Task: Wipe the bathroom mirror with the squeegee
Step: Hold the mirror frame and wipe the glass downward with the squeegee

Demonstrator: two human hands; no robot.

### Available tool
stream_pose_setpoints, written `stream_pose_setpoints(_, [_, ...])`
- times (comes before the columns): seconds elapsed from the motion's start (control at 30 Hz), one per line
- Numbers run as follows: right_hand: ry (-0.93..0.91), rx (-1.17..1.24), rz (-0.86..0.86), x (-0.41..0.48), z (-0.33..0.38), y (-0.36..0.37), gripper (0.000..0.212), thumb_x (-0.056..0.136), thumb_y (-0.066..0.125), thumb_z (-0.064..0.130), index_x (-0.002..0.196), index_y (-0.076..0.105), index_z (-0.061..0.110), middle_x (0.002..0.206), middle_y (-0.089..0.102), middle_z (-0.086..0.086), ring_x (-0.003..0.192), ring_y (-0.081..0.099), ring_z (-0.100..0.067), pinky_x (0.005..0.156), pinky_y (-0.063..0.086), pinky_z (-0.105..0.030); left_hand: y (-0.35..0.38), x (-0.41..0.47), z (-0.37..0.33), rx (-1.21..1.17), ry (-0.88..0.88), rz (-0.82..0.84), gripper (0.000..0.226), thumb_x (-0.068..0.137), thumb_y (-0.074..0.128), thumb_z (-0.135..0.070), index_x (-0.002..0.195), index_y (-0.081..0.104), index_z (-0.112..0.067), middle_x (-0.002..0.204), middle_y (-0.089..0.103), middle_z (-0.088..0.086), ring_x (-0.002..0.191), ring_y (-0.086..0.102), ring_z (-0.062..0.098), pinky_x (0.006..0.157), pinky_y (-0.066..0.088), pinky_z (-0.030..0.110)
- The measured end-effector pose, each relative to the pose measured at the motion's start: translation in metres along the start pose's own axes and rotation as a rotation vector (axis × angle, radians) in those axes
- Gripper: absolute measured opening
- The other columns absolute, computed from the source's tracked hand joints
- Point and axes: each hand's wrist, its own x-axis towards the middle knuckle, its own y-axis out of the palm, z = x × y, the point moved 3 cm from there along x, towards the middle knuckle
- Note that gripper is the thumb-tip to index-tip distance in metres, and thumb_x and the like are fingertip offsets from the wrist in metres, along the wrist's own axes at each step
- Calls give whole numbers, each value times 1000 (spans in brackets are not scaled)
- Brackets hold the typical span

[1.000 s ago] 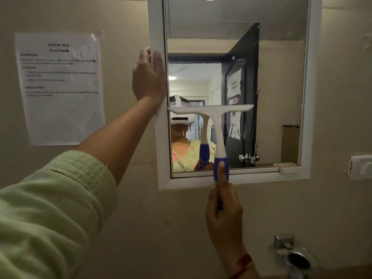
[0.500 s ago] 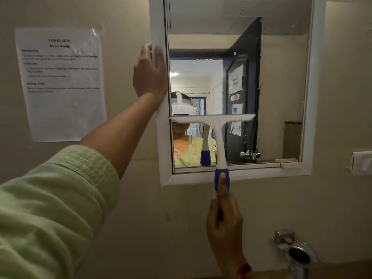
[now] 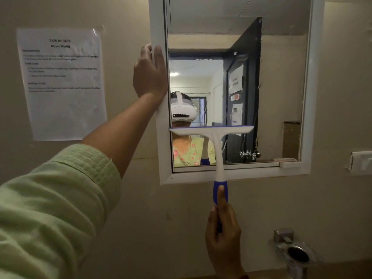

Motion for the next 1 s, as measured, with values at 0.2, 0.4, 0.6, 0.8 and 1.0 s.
stream_pose_setpoints(0.2, [-14, 10, -24, 32, 3, 1, 53, 96, 36, 32, 145, 17, 38, 78, 43, 13, 57, 44, 0, 51, 38, -6, 0, 0, 1, -3, -7, 7, 46, 99, 29, -42, 124, 51, -10, 114, 65, 11, 104, 61, 25, 87, 50, 37])
stream_pose_setpoints(0.4, [1, 9, 4, -4, 3, 3, 57, 95, 38, 34, 144, 12, 45, 80, 46, 12, 59, 44, 1, 51, 40, -6, 0, -1, 0, -10, -10, 9, 45, 99, 29, -41, 122, 52, -9, 113, 65, 12, 104, 60, 27, 86, 49, 37])
stream_pose_setpoints(0.6, [13, 82, -26, 20, 10, 2, 53, 94, 39, 29, 144, 21, 34, 75, 44, 12, 55, 43, 0, 49, 37, -6, 1, -1, 1, -4, -3, 5, 45, 100, 29, -41, 122, 52, -9, 113, 65, 12, 103, 61, 25, 83, 48, 33])
stream_pose_setpoints(0.8, [8, 30, 3, 6, 7, -2, 58, 94, 40, 25, 143, 17, 43, 76, 43, 10, 55, 41, 0, 50, 37, -6, 0, -2, 2, -11, 0, 1, 45, 99, 29, -41, 121, 52, -9, 111, 66, 10, 102, 61, 24, 84, 49, 34])
stream_pose_setpoints(1.0, [39, 54, -2, 11, 5, -8, 52, 94, 39, 27, 144, 24, 32, 77, 45, 10, 55, 42, 0, 51, 37, -5, 0, -1, 2, -5, -11, -11, 44, 99, 30, -42, 120, 53, -12, 111, 67, 6, 102, 61, 21, 83, 47, 31])
